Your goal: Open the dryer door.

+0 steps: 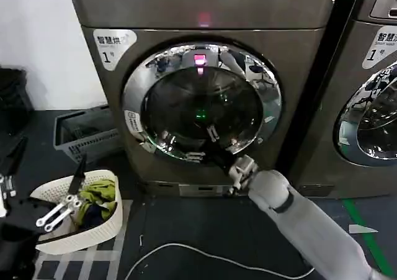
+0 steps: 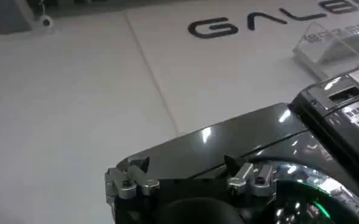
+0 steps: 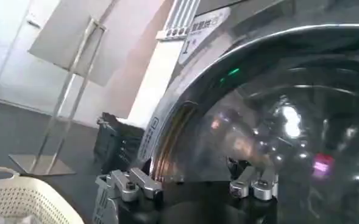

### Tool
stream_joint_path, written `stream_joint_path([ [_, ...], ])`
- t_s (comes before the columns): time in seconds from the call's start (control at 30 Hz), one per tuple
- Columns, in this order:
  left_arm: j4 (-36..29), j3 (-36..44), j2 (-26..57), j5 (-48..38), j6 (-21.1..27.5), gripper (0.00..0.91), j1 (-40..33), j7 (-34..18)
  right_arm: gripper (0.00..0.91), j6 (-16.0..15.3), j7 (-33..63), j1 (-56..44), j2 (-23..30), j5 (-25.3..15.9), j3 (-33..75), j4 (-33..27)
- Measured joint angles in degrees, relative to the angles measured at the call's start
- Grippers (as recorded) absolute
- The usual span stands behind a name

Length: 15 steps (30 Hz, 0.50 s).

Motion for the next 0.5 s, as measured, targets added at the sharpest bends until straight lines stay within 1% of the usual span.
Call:
stream_joint_path([
  [0.5, -0.09, -0.06, -0.30, 0.22, -0.43, 0.907, 0.19, 0.62, 0.907, 1.16, 0.04, 6.36, 6.67, -0.59, -4.54, -7.53],
])
